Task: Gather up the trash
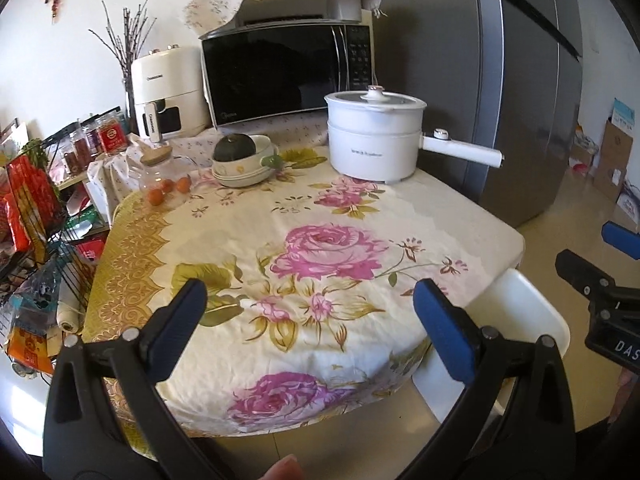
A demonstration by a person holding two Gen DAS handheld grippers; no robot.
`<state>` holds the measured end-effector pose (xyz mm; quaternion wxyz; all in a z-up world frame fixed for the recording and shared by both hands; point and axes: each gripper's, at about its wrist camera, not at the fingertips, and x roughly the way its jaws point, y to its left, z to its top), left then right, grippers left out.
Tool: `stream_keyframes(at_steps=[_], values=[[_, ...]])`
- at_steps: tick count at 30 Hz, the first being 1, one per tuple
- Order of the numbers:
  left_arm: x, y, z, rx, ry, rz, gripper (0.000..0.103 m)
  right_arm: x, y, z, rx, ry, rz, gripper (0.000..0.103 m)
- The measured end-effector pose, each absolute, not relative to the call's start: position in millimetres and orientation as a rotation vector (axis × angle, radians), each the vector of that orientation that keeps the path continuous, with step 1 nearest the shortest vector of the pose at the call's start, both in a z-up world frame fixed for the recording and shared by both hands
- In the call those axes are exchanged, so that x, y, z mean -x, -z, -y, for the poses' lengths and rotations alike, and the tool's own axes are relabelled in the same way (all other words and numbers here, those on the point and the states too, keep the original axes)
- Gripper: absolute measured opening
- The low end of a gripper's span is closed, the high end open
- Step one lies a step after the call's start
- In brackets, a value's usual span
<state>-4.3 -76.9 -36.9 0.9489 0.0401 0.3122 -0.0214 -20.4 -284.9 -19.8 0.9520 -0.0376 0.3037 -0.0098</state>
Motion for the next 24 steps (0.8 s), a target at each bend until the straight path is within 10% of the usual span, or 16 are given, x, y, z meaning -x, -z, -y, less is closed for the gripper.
stream_keyframes(at_steps=[24], values=[[3, 40, 73, -0.050, 0.028, -0.655, 0.102, 20, 20, 274, 0.107, 0.001, -0.601, 0.091]])
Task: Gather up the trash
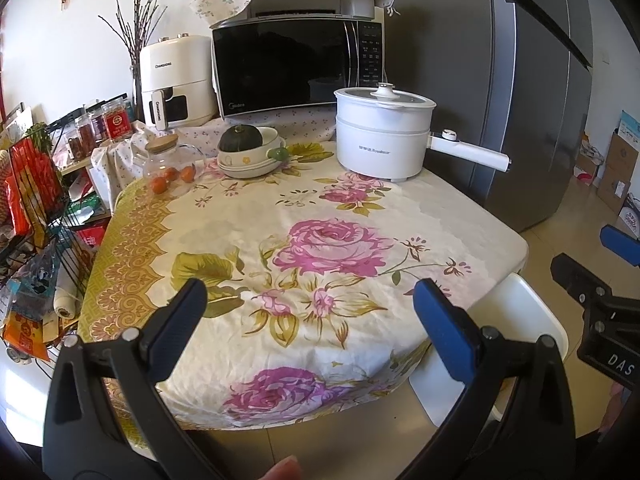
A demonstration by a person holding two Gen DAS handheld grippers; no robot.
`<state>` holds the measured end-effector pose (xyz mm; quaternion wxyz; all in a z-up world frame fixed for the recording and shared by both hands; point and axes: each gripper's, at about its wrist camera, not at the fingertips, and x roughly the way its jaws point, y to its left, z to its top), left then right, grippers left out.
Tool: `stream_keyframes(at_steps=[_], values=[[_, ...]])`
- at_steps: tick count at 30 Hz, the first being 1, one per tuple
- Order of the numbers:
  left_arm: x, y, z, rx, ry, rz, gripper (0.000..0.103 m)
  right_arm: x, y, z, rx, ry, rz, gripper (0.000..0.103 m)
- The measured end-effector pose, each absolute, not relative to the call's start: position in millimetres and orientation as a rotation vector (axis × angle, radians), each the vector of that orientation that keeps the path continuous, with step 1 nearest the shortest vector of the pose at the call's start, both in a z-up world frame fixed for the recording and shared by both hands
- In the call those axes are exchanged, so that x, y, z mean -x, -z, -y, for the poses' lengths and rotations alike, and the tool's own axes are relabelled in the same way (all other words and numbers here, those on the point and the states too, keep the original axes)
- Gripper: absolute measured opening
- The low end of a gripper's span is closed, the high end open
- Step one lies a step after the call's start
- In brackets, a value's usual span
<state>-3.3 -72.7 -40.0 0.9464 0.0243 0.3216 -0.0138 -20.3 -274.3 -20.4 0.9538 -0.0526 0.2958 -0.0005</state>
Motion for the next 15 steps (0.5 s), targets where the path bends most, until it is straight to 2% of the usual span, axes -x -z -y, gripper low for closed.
stream_keyframes(at_steps=[15], values=[[3.9, 40.4, 78.3, -0.047, 0.038, -0.659, 0.102, 20.1, 20.4, 277.9, 0.092, 0.011, -0.602, 0.091]])
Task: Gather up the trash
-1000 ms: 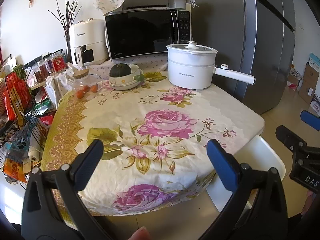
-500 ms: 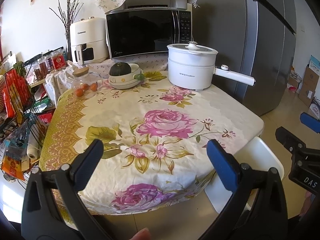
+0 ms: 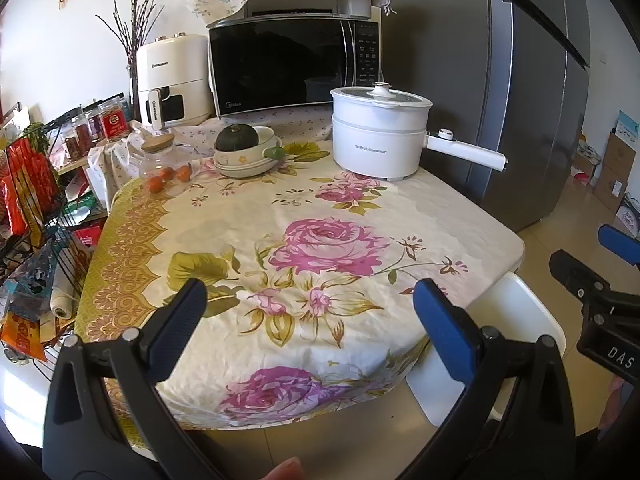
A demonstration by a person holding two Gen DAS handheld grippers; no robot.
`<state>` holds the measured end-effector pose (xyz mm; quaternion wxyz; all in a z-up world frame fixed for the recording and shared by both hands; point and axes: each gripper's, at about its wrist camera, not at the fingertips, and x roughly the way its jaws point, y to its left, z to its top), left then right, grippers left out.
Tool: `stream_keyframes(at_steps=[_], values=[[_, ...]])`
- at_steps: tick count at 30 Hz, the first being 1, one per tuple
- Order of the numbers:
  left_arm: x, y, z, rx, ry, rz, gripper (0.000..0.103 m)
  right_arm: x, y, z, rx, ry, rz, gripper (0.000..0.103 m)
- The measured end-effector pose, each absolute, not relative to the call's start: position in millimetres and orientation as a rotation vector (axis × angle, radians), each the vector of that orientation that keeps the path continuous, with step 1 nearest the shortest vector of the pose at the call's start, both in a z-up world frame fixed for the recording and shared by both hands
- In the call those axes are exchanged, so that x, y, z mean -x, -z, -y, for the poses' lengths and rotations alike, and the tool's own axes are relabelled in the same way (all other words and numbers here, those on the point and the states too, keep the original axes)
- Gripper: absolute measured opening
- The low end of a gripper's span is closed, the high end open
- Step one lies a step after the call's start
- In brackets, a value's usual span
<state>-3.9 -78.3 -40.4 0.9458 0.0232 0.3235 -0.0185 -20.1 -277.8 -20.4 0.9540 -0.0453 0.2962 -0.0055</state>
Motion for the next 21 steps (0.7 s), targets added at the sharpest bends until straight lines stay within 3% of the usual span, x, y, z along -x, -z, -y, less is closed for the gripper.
stream_keyframes(at_steps=[21], values=[[2.8, 45.2, 83.1, -0.042, 0.054, -0.698, 0.102, 22.3, 16.1, 278.7, 0.071, 0.024, -0.582, 0.091]])
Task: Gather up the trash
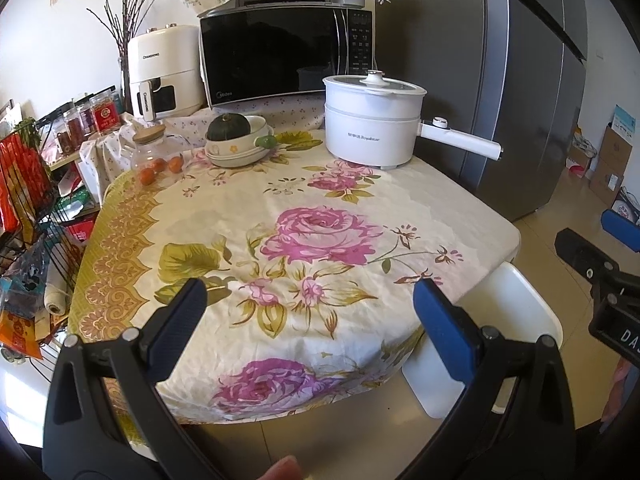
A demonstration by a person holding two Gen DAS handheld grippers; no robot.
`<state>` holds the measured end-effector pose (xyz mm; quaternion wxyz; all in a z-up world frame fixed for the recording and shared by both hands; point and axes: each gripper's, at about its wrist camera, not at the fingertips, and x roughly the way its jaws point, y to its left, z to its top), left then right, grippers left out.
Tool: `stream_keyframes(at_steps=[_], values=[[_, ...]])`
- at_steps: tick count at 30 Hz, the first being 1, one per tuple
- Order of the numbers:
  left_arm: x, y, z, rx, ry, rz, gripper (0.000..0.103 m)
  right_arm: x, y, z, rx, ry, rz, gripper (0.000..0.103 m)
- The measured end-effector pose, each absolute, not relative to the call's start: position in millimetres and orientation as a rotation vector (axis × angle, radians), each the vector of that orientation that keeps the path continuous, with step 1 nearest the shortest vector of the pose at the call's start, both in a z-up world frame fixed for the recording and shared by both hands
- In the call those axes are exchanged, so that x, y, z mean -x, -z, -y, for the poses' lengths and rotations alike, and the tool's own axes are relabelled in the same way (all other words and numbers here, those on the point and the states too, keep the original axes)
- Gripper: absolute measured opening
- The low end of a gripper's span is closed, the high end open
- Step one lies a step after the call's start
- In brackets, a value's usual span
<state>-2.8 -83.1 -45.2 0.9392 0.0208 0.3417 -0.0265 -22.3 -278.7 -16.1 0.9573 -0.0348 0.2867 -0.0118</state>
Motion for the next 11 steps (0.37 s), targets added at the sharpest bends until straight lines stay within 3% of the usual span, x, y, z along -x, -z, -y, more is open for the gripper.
stream_keyframes(at_steps=[11], values=[[-3.8, 46.7, 76.9, -0.016, 0.082, -0.726, 0.102, 22.1, 16.7, 278.9, 0.064, 0.026, -0.590, 0.092]])
